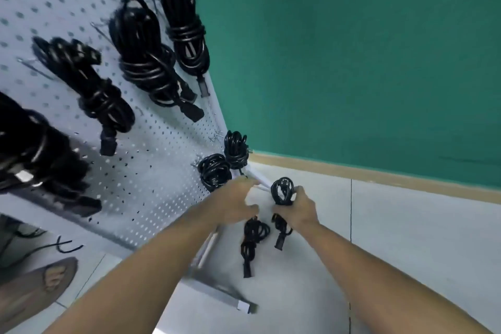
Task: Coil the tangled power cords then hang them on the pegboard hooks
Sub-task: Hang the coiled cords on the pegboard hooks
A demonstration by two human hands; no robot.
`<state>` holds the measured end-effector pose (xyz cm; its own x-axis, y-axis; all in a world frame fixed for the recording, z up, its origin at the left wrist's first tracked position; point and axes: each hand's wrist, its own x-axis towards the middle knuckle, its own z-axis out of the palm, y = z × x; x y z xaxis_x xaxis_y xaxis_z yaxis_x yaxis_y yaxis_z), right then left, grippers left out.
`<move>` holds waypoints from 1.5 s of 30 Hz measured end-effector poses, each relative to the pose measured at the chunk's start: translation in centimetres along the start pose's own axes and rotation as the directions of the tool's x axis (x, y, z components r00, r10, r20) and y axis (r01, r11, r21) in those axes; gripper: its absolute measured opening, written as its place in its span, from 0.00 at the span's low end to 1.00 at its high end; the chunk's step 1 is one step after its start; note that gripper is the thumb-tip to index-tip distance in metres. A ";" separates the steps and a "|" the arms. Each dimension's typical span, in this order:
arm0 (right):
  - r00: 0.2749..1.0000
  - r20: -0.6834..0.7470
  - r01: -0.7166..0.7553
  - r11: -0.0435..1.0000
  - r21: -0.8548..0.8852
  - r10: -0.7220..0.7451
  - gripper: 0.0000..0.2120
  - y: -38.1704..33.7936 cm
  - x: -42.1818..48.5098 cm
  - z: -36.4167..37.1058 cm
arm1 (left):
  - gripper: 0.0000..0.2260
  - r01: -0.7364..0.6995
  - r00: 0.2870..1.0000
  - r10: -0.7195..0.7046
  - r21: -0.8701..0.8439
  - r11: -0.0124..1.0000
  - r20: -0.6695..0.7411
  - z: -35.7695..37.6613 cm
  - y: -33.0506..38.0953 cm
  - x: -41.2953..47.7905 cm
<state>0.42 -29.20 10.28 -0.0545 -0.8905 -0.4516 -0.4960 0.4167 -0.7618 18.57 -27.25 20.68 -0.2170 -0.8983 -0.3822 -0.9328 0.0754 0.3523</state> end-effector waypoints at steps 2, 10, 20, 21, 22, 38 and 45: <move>0.988 -0.057 0.142 0.990 -0.017 -0.142 0.28 -3.3 -2.3 -3.3 | 0.29 -0.033 0.995 0.038 0.052 0.998 -0.089 -3.7 2.9 -2.5; 0.776 -0.189 0.611 0.791 -0.014 -0.602 0.29 -18.8 -15.7 -16.4 | 0.22 -0.095 0.886 0.226 0.319 0.943 -0.404 -19.7 14.6 -16.6; 0.488 -0.234 0.854 0.516 -0.071 -0.841 0.30 -36.4 -30.7 -25.5 | 0.14 0.005 0.640 0.402 0.527 0.850 -0.654 -36.5 21.5 -32.6; 0.467 -0.239 0.867 0.495 -0.067 -0.851 0.29 -37.7 -31.6 -25.8 | 0.13 0.016 0.614 0.414 0.535 0.845 -0.672 -37.7 21.7 -33.7; 0.451 -0.241 0.877 0.477 -0.060 -0.859 0.28 -38.9 -32.2 -25.7 | 0.12 0.026 0.593 0.422 0.540 0.841 -0.686 -38.9 21.7 -34.7; 0.314 -0.224 0.949 0.315 0.034 -0.923 0.24 -49.2 -32.2 -18.1 | 0.23 0.171 0.750 -0.079 0.077 0.982 -0.657 -48.7 13.8 -35.0; 0.273 -0.364 0.962 0.240 0.134 -0.891 0.19 -48.7 -31.3 -16.2 | 0.13 0.150 0.815 -0.047 0.131 0.980 -0.578 -48.8 11.8 -33.6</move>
<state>12.30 -24.54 69.05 0.1113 -0.6805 0.7243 -0.0554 -0.7319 -0.6791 28.87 -17.29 79.44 0.0336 -0.9856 0.1658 -0.9844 -0.0040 0.1760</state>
